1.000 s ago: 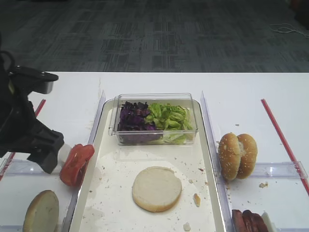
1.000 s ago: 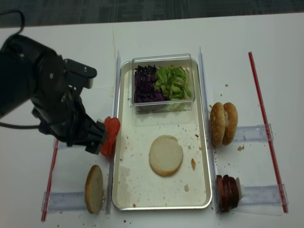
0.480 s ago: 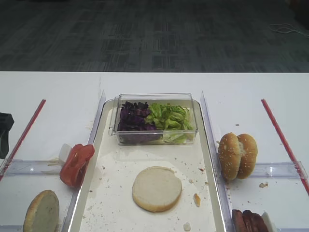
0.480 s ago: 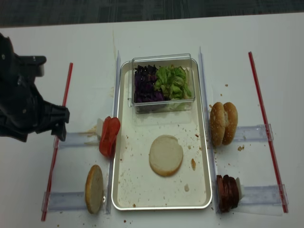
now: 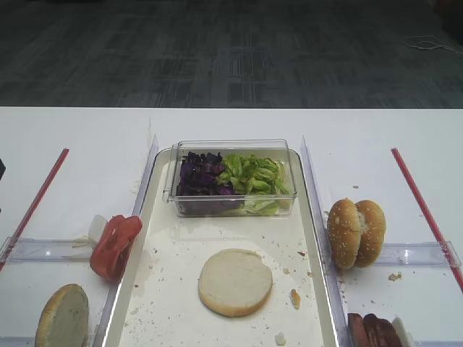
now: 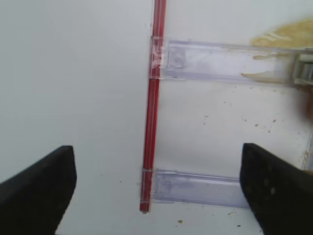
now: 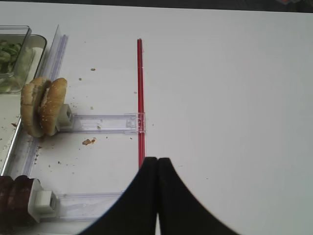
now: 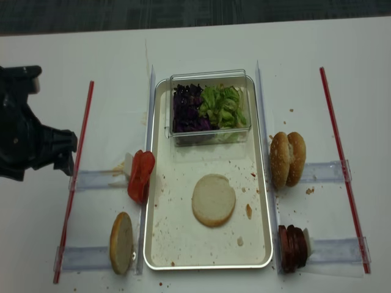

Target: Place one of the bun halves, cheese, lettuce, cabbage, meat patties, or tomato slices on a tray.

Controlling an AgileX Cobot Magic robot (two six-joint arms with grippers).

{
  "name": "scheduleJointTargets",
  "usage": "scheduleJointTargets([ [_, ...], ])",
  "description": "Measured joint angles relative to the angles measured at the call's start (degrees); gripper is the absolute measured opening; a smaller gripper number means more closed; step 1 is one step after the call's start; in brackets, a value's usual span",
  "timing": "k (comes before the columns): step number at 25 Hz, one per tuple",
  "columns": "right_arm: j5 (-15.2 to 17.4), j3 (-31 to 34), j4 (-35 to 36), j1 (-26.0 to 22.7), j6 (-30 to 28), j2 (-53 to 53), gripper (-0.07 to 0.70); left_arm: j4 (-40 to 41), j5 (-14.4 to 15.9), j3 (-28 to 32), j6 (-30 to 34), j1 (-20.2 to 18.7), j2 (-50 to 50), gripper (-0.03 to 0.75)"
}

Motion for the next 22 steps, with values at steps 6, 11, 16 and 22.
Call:
scheduleJointTargets([
  [6,0.00,0.00,0.00,0.00,0.00,0.00,0.301,-0.36,1.11,2.72,0.13,0.00,-6.89,0.636],
  [11,0.00,0.00,0.00,0.00,0.00,0.00,0.301,-2.30,1.80,3.50,0.13,0.00,-14.48,0.615],
  [16,0.00,0.00,0.00,0.00,0.00,0.00,0.301,-2.51,2.66,3.60,0.13,0.00,-22.93,0.610],
  [22,0.00,0.00,0.00,0.00,0.00,0.00,0.301,-2.55,4.60,3.82,0.13,0.00,-31.37,0.610],
])
